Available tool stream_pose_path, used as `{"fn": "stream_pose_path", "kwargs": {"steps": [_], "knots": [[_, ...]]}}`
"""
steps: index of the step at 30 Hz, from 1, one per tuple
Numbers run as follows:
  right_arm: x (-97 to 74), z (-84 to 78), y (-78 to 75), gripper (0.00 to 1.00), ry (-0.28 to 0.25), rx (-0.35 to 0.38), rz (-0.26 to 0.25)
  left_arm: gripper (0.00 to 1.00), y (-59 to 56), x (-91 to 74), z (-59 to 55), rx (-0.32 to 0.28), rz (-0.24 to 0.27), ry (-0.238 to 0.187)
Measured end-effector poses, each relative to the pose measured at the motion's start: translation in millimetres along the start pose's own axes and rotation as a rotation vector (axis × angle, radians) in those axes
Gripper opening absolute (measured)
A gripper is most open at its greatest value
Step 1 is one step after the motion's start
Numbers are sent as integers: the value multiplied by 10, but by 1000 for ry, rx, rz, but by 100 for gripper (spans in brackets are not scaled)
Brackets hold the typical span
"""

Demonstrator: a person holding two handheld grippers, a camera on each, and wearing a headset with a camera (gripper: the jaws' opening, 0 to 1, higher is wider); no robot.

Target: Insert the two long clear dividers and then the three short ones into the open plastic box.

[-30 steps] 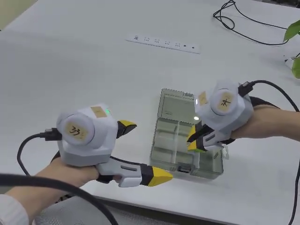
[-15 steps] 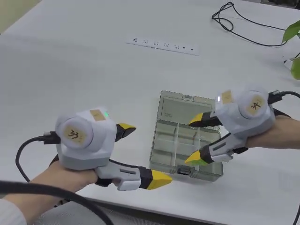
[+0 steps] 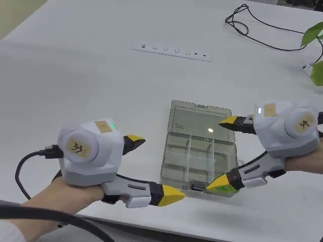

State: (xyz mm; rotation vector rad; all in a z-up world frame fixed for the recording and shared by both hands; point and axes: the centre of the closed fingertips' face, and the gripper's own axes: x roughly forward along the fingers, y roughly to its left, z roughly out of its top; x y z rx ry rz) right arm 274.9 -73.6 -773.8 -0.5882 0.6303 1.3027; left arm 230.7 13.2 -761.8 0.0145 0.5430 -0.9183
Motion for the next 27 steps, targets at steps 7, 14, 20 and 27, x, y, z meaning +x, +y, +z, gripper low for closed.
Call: {"fn": "stream_pose_path", "kwargs": {"steps": [7, 14, 20, 27], "knots": [[-253, -257, -37, 94, 25, 74, -50, 91, 36, -5, 17, -17, 8, -10], [-480, -511, -51, 93, 51, 118, -96, 91, 43, 6, 22, -14, 9, -8], [-698, -815, -69, 91, 95, 156, -129, 91, -2, 38, 30, -14, 4, -7], [-914, -1127, -93, 89, 141, 197, -155, 91, -57, 96, 53, -15, -7, -7]]}}
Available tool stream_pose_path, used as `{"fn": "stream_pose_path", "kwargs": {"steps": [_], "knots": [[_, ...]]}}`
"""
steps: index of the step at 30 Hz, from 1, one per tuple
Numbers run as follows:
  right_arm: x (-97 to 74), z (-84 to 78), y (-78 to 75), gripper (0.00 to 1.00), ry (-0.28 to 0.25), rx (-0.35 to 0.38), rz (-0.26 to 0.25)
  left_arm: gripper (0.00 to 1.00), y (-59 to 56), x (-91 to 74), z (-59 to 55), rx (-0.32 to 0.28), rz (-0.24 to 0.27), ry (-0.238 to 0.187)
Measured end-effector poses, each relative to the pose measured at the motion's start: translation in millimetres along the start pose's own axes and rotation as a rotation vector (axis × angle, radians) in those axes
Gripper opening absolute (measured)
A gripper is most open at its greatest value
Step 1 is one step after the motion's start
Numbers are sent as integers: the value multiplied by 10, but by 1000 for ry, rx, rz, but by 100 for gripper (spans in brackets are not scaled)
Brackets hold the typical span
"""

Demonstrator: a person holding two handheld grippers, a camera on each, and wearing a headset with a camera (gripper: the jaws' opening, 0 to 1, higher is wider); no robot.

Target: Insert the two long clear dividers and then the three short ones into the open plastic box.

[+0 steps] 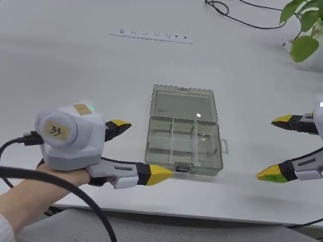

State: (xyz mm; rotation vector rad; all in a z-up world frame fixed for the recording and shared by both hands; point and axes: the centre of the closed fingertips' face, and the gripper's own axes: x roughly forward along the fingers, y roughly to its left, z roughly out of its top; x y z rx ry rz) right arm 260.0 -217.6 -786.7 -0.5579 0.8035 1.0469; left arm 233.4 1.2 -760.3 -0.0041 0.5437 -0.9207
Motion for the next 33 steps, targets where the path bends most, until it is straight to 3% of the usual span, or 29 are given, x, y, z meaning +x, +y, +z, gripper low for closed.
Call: {"fn": "stream_pose_path", "kwargs": {"steps": [8, 15, 23, 26, 33], "knots": [[-101, -406, -65, 85, 83, -10, -9, 90, -20, 19, 14, 2, -3, 6], [-115, -688, -125, 79, 183, -73, 5, 90, 13, -13, 24, 1, 6, 7], [-88, -837, -210, 72, 263, -136, 34, 90, 45, -69, 3, -5, 21, 10], [-80, -932, -187, 60, 315, -176, 85, 90, 52, -89, -4, -8, 27, 9], [-56, -965, -196, 50, 368, -220, 101, 89, 77, -119, -19, -14, 37, 9]]}}
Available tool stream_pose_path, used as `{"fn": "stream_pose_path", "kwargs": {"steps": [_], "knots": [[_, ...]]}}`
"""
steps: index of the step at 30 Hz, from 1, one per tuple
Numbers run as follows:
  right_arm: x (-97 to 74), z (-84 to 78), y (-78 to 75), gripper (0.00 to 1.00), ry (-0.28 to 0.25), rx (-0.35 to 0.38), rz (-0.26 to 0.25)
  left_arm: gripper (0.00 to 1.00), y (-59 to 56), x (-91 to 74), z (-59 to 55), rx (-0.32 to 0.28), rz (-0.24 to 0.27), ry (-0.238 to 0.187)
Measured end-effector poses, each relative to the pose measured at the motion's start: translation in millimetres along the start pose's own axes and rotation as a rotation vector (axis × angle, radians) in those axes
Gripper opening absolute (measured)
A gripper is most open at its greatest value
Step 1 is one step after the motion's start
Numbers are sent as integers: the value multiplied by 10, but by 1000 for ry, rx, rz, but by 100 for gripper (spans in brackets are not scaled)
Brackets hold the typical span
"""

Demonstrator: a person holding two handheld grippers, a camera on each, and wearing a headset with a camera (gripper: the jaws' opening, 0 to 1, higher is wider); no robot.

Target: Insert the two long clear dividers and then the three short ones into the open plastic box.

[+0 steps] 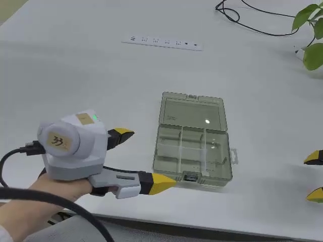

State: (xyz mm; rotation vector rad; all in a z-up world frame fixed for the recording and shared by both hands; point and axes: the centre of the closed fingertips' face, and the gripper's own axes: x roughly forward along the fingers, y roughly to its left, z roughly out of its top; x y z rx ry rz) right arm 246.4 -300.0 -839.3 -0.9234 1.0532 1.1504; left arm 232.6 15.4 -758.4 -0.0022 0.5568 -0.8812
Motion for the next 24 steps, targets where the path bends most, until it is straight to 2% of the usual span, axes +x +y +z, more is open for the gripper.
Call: {"fn": "stream_pose_path", "kwargs": {"steps": [5, 8, 15, 24], "knots": [[15, -11, 2, 45, 19, -20, 6, 89, 15, -13, -6, -5, 6, -3], [61, -79, -52, 44, 32, -34, 16, 89, 19, -12, -15, -6, 7, 0], [83, -65, -3, 41, 70, -69, 23, 89, 22, 5, 0, -13, 6, -5], [70, -44, 13, 37, 57, -55, 40, 89, 26, 11, 8, -21, 5, -11]]}}
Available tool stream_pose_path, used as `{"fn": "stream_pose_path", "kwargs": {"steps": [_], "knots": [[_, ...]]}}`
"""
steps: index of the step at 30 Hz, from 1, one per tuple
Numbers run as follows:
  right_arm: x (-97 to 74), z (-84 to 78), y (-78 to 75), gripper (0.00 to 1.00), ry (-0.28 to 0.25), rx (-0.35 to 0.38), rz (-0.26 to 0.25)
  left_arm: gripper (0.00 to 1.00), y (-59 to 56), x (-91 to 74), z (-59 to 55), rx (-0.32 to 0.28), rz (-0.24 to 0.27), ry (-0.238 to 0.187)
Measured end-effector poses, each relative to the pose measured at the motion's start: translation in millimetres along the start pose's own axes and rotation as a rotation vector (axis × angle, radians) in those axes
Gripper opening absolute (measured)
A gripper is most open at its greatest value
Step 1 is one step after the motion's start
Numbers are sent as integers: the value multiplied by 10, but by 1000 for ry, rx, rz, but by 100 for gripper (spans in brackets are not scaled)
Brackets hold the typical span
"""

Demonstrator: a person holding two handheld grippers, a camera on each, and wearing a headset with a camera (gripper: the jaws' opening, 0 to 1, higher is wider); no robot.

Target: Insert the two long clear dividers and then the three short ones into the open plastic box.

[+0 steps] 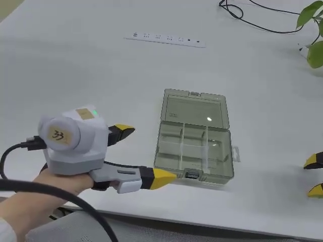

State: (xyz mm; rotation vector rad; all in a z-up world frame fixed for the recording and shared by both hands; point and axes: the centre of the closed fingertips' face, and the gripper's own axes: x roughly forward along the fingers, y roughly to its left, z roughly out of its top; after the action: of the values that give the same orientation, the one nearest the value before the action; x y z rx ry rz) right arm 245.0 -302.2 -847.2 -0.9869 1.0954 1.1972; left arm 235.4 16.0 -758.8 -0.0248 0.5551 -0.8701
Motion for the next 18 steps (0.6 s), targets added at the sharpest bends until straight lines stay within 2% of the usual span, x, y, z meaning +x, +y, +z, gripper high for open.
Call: {"fn": "stream_pose_path", "kwargs": {"steps": [5, 10, 14, 18], "knots": [[4, 11, 12, 33, 17, -25, 3, 89, -30, 23, 3, -12, -1, -13], [6, 4, 5, 33, 30, -18, -9, 88, -100, 65, 9, -17, -13, -19], [-2, -5, 2, 32, 28, -3, -30, 88, -116, 76, 31, -23, -15, -32], [-1, -10, 36, 32, 26, 21, -28, 88, -136, 87, 32, -22, -22, -32]]}}
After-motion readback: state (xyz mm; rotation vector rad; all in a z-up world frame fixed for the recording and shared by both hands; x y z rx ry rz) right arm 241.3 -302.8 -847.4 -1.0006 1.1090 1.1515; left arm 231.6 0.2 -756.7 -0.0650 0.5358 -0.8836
